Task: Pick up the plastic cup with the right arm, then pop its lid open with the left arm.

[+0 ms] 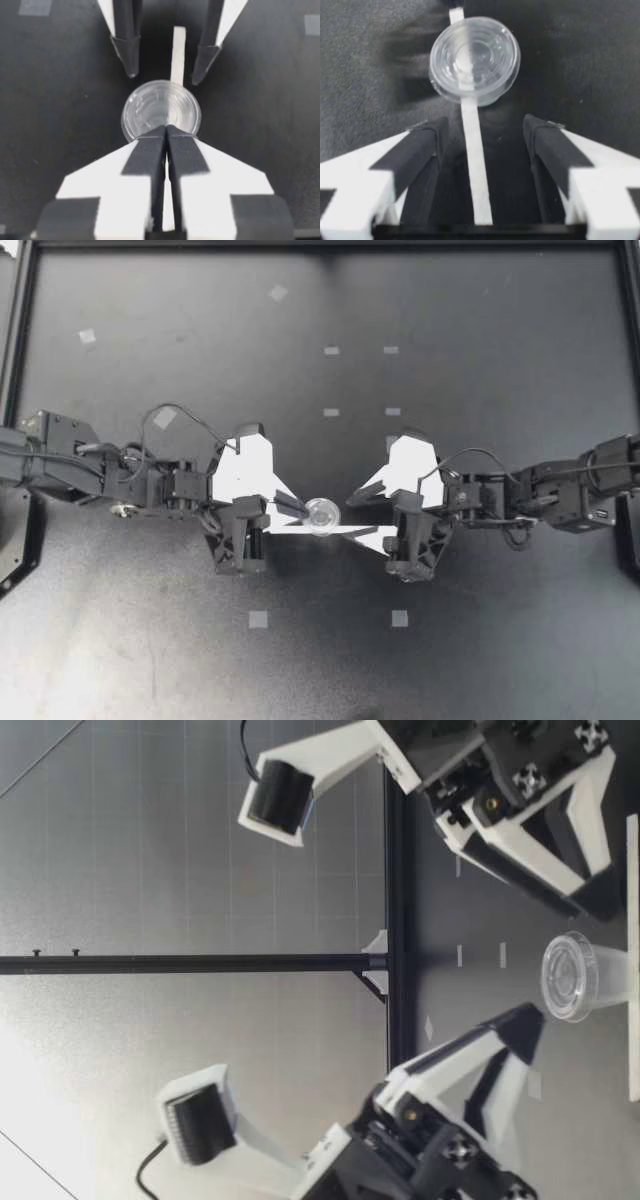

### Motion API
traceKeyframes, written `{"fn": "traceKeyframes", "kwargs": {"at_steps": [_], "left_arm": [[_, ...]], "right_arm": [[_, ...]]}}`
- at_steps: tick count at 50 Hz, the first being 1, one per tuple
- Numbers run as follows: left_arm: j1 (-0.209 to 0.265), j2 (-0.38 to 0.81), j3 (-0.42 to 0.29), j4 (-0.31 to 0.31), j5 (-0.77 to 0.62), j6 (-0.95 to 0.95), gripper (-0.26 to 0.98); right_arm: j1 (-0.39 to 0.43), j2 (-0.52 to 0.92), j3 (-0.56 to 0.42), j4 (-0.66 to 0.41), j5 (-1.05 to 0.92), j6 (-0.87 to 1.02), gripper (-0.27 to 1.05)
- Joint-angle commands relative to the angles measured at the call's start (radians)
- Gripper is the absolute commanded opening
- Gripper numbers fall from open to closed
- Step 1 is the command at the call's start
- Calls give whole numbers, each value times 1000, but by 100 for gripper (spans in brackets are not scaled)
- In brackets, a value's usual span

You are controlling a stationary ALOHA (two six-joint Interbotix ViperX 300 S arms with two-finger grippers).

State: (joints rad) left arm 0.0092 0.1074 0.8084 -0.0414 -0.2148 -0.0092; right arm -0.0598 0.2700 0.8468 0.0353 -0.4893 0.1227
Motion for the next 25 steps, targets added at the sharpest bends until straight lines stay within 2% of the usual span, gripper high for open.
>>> {"fn": "traceKeyframes", "kwargs": {"at_steps": [1,25], "left_arm": [[0,0,-25,-2,-9,0,7],[0,31,-34,-2,-28,3,7]], "right_arm": [[-12,-5,-23,-8,-11,-2,62],[-14,9,-34,-12,-9,-2,62]]}}
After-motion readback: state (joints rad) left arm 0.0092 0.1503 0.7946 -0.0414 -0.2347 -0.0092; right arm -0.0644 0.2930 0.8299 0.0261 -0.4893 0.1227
